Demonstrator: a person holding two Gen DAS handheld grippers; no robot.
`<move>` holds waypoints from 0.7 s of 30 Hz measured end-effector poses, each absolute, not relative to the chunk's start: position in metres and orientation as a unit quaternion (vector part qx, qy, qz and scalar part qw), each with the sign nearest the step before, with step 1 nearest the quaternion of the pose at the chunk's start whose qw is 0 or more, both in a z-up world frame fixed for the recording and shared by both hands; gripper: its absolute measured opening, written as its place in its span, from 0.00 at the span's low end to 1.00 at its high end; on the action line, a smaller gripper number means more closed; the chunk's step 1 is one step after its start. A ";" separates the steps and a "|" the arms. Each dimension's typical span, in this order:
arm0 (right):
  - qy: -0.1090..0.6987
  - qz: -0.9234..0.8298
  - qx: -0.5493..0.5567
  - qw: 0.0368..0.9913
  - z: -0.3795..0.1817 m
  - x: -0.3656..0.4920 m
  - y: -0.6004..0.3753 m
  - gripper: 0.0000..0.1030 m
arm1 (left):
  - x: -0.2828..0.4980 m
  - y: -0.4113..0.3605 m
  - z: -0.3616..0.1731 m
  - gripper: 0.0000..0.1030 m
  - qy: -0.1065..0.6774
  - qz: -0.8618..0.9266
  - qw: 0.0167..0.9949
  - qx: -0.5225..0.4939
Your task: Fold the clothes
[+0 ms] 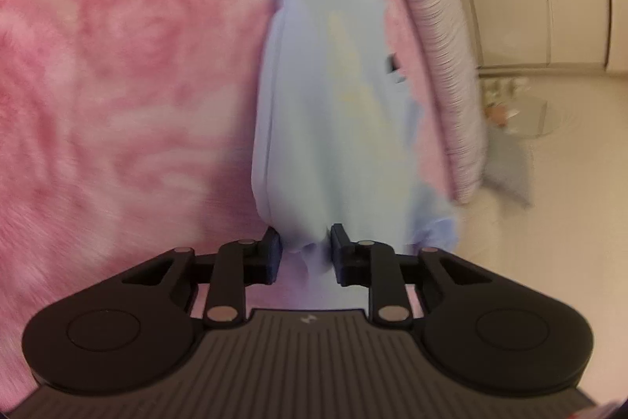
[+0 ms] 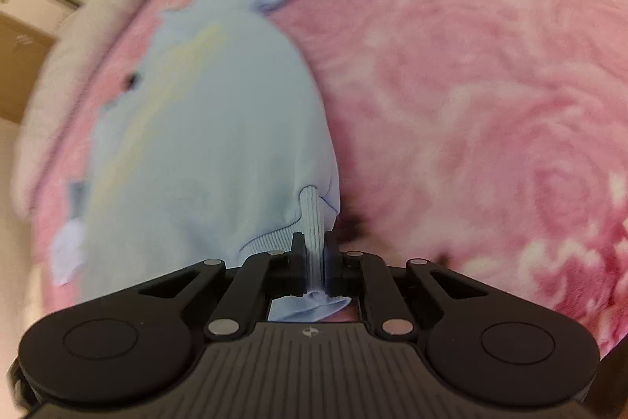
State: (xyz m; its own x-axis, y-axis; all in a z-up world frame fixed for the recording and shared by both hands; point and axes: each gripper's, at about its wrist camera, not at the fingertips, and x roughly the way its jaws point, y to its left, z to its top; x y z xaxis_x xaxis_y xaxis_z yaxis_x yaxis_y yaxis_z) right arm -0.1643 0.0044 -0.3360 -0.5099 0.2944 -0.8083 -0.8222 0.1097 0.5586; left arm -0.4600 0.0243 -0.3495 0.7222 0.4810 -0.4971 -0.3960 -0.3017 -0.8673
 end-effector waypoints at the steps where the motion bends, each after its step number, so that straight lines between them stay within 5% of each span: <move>1: 0.619 0.631 -0.203 0.420 -0.324 -0.158 0.005 0.10 | -0.470 0.023 -0.332 0.12 -0.052 0.356 0.594 -0.719; 4: 0.671 0.624 -0.159 0.367 -0.287 -0.136 0.009 0.09 | -0.509 0.018 -0.270 0.12 -0.111 0.354 0.605 -0.704; 5: 0.674 0.614 -0.163 0.377 -0.281 -0.130 0.011 0.09 | -0.521 0.017 -0.255 0.16 -0.113 0.387 0.597 -0.694; 6: 0.676 0.604 -0.169 0.387 -0.276 -0.124 0.013 0.09 | -0.529 0.018 -0.246 0.29 -0.103 0.424 0.584 -0.684; 8: 0.662 0.582 -0.208 0.423 -0.281 -0.119 0.017 0.27 | -0.535 0.014 -0.236 0.35 -0.047 0.493 0.574 -0.652; 10: 0.642 0.579 -0.246 0.438 -0.292 -0.124 0.016 0.48 | -0.513 0.008 -0.253 0.46 -0.002 0.497 0.578 -0.648; 16: 0.626 0.597 -0.244 0.439 -0.331 -0.136 -0.005 0.58 | -0.450 -0.015 -0.321 0.50 0.068 0.477 0.609 -0.630; 21: 0.603 0.621 -0.227 0.447 -0.347 -0.141 -0.010 0.60 | -0.421 -0.012 -0.326 0.52 0.110 0.472 0.706 -0.516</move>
